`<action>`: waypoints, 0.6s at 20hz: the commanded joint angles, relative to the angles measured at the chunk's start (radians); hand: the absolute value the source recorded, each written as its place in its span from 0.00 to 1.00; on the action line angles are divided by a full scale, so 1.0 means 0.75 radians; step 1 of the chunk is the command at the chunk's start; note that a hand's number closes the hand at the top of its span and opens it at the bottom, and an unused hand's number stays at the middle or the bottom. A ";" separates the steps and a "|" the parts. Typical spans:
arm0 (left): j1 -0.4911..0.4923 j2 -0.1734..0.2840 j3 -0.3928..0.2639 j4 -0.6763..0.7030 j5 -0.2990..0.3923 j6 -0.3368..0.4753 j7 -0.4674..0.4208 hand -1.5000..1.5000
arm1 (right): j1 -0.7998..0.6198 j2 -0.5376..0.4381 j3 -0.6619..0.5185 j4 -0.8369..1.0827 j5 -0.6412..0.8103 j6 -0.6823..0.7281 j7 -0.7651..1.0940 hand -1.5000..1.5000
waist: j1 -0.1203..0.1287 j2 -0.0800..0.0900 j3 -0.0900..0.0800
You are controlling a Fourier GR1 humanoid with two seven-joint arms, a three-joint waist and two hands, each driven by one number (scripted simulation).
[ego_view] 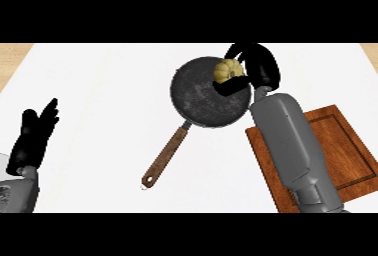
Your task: Pick the squash from the cutting board and place it in the pan
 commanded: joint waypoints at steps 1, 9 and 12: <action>0.063 0.004 -0.022 -0.118 -0.005 -0.022 0.042 0.50 | -0.132 0.008 -0.081 0.346 -0.021 -0.129 -0.096 1.00 | 0.020 0.002 0.002; -0.058 -0.032 -0.051 -0.049 -0.016 -0.023 0.042 0.50 | -0.246 0.023 -0.126 0.691 -0.283 -0.320 -0.291 1.00 | 0.100 0.031 0.004; -0.063 -0.013 -0.026 0.006 -0.009 -0.036 -0.007 0.50 | -0.274 0.023 -0.152 0.803 -0.364 -0.306 -0.340 0.00 | 0.093 0.032 0.002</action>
